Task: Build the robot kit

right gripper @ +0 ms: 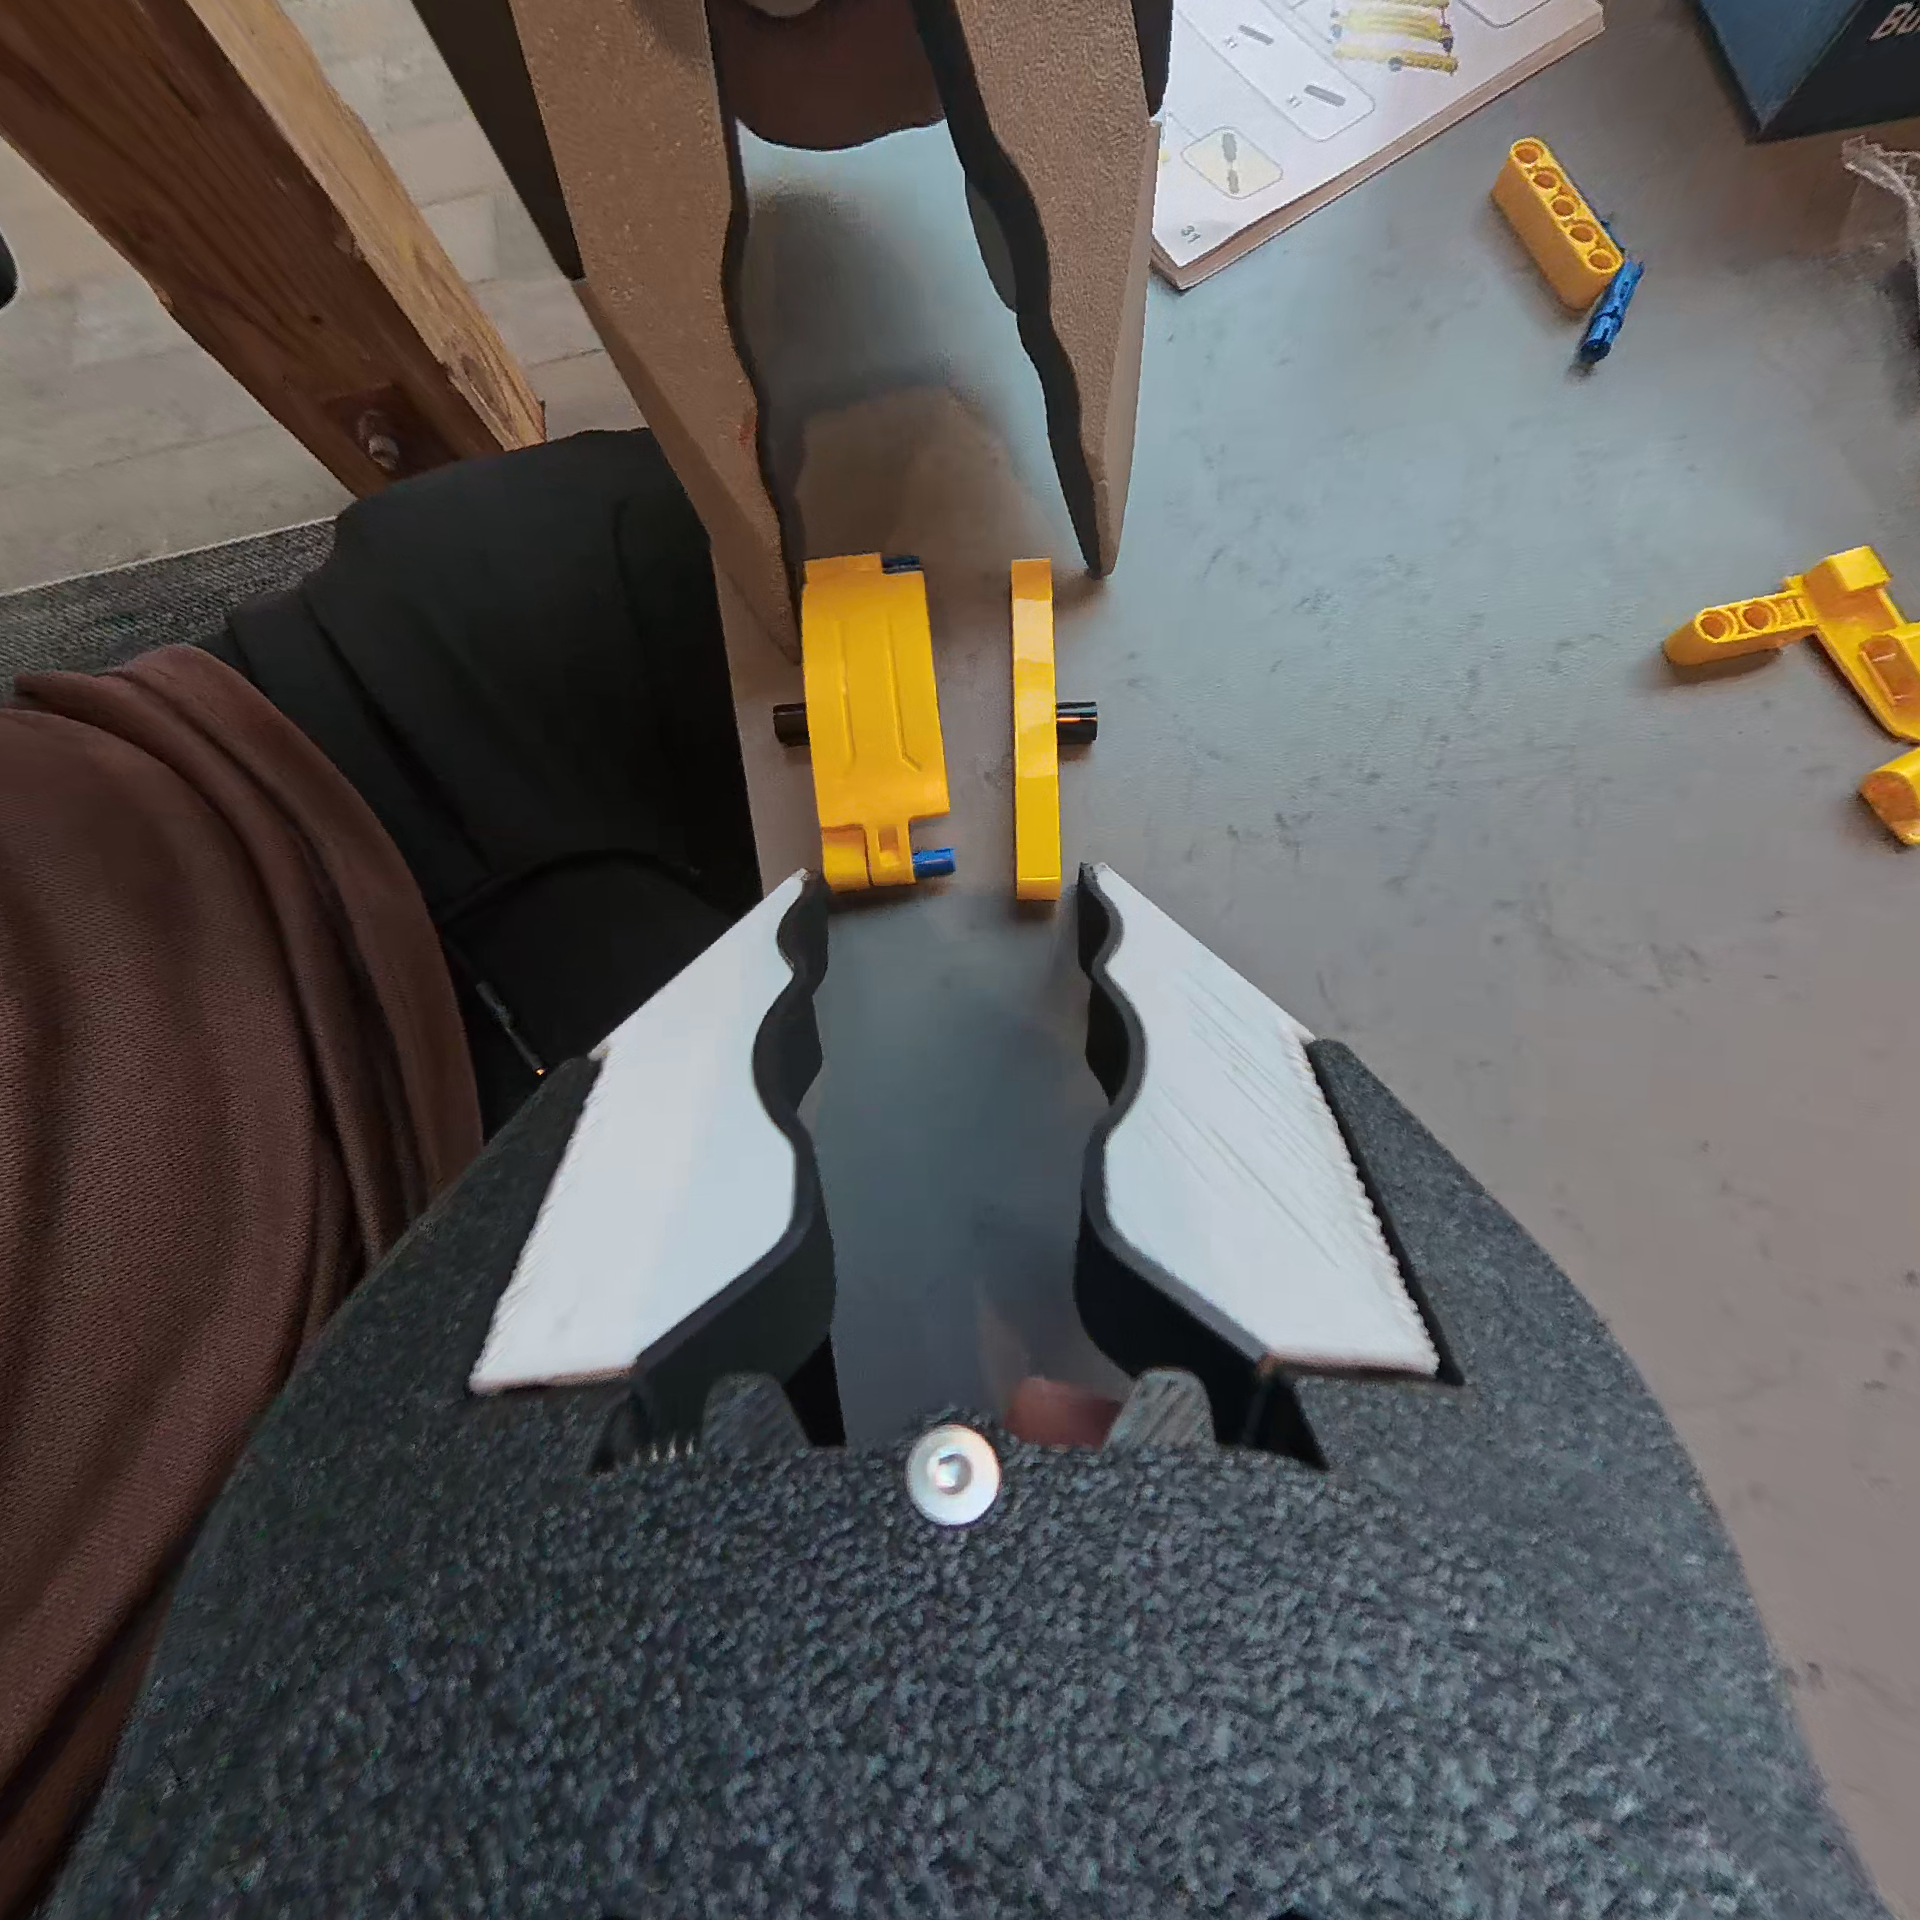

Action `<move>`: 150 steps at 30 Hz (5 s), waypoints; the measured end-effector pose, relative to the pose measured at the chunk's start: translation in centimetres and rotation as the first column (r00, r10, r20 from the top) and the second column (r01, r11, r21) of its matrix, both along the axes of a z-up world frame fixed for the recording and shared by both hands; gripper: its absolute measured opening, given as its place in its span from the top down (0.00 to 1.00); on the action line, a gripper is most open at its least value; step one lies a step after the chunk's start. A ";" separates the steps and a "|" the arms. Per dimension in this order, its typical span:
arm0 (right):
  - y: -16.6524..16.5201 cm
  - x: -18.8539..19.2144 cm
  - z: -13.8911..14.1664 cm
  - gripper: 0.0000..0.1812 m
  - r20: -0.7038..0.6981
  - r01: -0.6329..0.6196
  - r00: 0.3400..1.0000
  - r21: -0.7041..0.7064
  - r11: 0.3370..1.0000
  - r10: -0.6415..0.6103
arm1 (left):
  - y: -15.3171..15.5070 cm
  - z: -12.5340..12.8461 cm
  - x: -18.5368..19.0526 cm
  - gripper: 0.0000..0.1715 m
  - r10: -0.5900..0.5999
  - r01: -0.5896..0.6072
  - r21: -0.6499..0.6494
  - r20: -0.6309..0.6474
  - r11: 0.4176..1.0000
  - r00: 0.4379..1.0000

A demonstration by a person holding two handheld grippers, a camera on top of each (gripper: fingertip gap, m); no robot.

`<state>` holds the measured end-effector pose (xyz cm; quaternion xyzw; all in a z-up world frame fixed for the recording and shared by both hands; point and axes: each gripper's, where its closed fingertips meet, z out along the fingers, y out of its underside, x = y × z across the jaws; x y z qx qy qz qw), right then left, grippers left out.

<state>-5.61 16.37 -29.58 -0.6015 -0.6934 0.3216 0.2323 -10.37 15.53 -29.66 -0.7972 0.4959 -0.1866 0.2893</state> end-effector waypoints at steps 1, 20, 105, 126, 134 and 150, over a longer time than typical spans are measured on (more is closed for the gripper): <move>0.0 0.0 0.0 0.72 0.000 -0.004 1.000 0.002 1.000 0.004 | 0.1 0.0 -0.2 0.66 0.010 -0.010 0.003 -0.008 1.000 1.000; 0.0 0.1 0.4 0.70 -0.030 -0.023 0.999 0.038 0.999 0.025 | -1.1 0.7 1.2 0.82 -0.014 0.023 0.119 -0.082 0.993 0.997; -0.3 -0.1 0.0 0.81 -0.008 -0.072 0.997 0.026 0.997 0.073 | 0.5 0.4 -0.6 0.71 -0.061 0.073 0.107 -0.109 0.992 0.992; -0.3 -0.1 -0.1 0.82 -0.008 -0.087 0.996 0.025 0.996 0.087 | 0.0 0.1 -0.3 0.83 -0.193 0.195 0.008 -0.115 0.981 0.975; -0.3 -0.1 0.0 0.80 -0.013 -0.089 0.996 0.040 0.995 0.090 | 0.1 0.1 -0.2 0.83 -0.126 0.128 0.021 -0.081 0.992 0.989; -0.2 -0.2 0.1 0.78 -0.015 -0.004 1.000 0.075 0.997 0.005 | -0.4 0.2 -0.7 0.83 -0.077 0.085 0.079 -0.103 0.993 0.992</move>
